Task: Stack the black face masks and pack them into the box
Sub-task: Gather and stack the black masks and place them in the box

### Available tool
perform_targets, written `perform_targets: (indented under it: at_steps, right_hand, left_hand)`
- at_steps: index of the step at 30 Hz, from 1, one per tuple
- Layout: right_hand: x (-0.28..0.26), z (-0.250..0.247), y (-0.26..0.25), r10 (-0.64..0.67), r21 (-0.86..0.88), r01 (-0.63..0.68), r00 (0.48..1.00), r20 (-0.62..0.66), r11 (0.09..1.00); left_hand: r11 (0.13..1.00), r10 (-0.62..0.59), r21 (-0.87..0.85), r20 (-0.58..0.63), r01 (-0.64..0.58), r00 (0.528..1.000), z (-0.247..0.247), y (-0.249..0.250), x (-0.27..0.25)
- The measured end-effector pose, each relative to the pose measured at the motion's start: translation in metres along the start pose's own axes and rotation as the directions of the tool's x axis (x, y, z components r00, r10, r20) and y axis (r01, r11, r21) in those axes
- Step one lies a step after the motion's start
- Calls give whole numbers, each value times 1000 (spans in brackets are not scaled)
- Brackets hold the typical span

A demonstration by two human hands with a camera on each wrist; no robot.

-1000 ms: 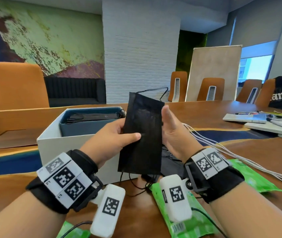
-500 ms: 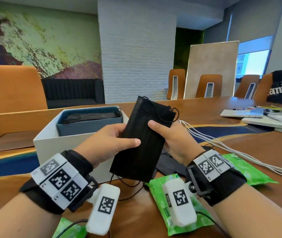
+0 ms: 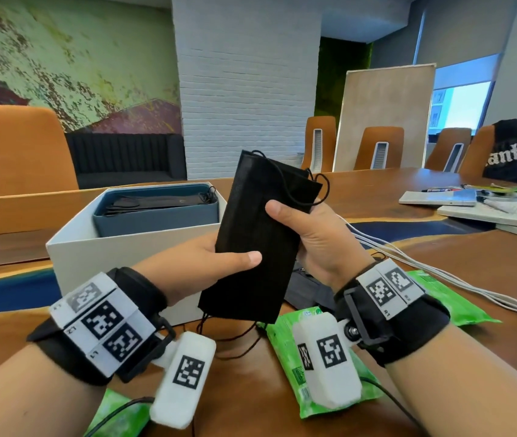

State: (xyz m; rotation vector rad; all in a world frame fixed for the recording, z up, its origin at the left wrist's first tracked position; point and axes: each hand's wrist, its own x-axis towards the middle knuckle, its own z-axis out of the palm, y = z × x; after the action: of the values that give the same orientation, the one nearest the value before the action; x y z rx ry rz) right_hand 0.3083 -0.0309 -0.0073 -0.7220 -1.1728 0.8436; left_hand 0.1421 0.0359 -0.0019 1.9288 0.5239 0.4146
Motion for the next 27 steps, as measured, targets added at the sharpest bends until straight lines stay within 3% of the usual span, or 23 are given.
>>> perform_targets:
  at_steps: [6, 10, 13, 15, 17, 19, 22, 24, 27]
  right_hand:
    - [1, 0, -6, -17, -69, 19, 999, 29, 997]
    - [8, -33, -10, 113, -401, -150, 987, -116, 904]
    - [12, -50, -6, 289, -608, -369, 929, -230, 703]
    - [17, -51, 1, 462, -617, -518, 846, -266, 593]
    - [26, -44, 9, 602, -728, -573, 749, -277, 378]
    - [37, -36, 16, 649, -869, -486, 690, -320, 88]
    - [52, -23, 19, 615, -925, -281, 691, -381, -257]
    - [57, -14, 20, 631, -906, -224, 657, -412, -358]
    - [60, -2, 27, 670, -891, -199, 597, -441, -409]
  left_hand:
    - [997, 80, 43, -239, -72, 968, -3, 0, 4]
    - [984, 81, -120, -358, -131, 930, -17, 5, 2]
    - [954, 72, -243, -382, -175, 921, -26, 11, -1]
    - [947, 75, -262, -389, -188, 918, -30, 14, -3]
    - [945, 79, -262, -397, -195, 915, -32, 16, -6]
    - [946, 77, -261, -398, -193, 914, -33, 17, -7]
    - [945, 74, -266, -385, -188, 920, -33, 19, -7]
    - [949, 72, -258, -379, -180, 923, -34, 19, -7]
    - [951, 74, -253, -363, -175, 929, -35, 20, -7]
